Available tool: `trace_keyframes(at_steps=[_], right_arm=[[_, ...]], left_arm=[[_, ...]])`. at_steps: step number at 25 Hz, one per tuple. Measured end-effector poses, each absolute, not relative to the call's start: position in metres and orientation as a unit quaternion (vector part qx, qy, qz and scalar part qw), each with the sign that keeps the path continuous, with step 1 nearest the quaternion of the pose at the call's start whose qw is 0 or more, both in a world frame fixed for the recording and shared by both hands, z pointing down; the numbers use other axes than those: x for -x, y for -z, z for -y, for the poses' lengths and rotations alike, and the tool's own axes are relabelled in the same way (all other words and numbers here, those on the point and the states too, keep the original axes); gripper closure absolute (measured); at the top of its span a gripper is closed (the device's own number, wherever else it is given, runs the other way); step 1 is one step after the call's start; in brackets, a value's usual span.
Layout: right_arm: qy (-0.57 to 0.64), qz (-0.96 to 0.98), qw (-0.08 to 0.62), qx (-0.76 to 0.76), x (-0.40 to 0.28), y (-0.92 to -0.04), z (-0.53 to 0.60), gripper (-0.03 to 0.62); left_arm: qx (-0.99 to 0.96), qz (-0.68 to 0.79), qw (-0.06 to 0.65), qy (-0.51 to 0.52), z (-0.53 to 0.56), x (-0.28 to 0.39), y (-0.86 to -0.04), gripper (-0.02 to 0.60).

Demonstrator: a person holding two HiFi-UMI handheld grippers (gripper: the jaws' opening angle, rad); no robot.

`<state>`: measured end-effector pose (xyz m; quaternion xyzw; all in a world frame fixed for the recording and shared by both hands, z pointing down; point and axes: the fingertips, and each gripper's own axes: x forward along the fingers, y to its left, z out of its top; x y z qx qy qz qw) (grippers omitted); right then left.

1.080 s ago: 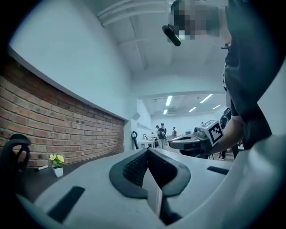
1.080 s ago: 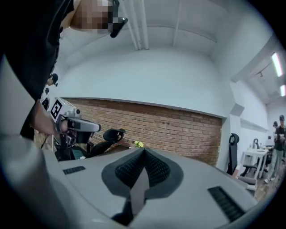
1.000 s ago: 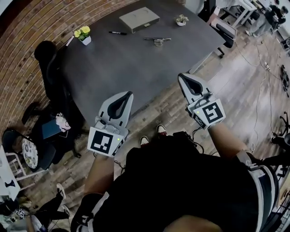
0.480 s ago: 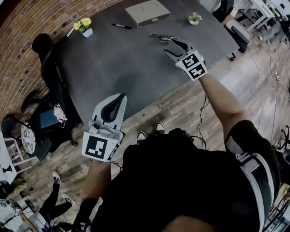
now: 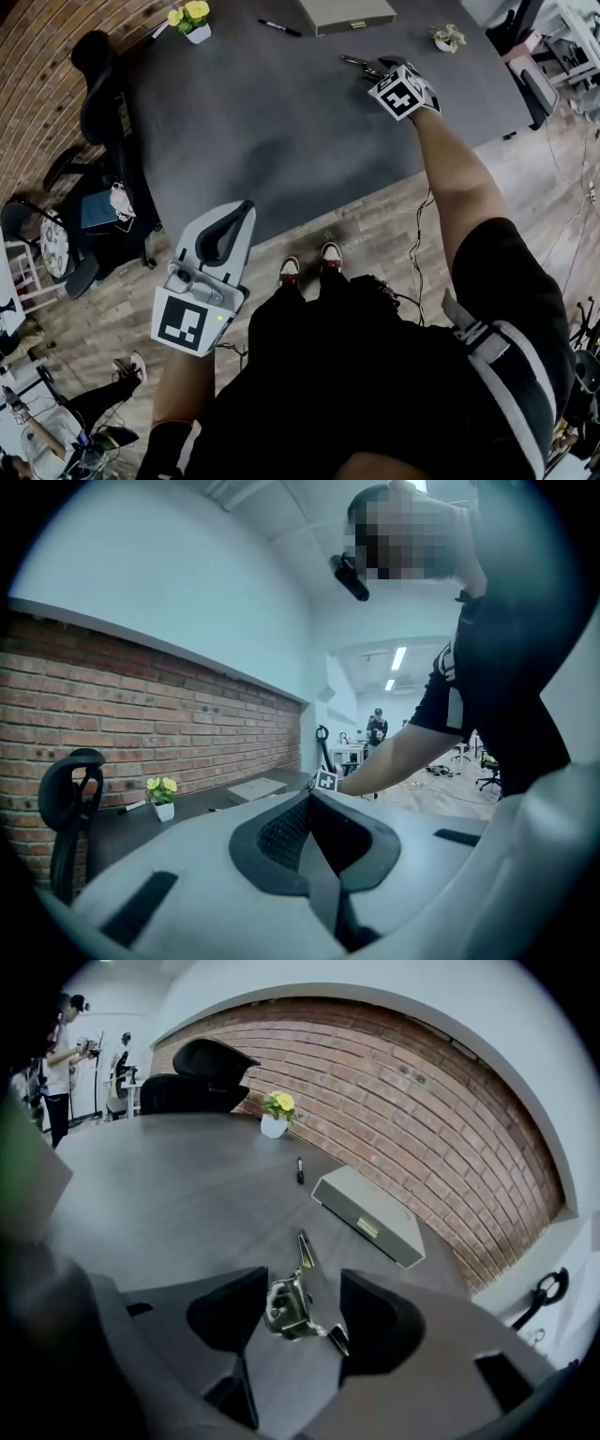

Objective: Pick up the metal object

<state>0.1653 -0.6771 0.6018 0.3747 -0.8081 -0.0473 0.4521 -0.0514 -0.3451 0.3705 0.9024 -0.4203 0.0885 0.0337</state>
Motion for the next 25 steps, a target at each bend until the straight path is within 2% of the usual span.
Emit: trace_keyframes(at_steps=[3,8,18,25], right_arm=[[0.031,0.802,0.458,-0.381,-0.17,-0.613,0.685,0.376],[0.041,0.793,0.477,-0.377,-0.173,-0.618,0.688,0.479],[0.049,0.793,0.481,-0.371,-0.171,-0.617,0.688,0.514],[0.025,0.82,0.409,-0.399,-0.172,-0.593,0.676,0.545]], left_arm=[[-0.903,0.42,0.032,-0.085,0.346,0.049,-0.369,0.574],[-0.906,0.414,0.023,-0.085,0.346,0.041,-0.367,0.575],[-0.901,0.423,0.02,-0.092,0.343,0.042,-0.367,0.575],[-0.903,0.42,0.012,-0.088,0.342,0.044,-0.365,0.575]])
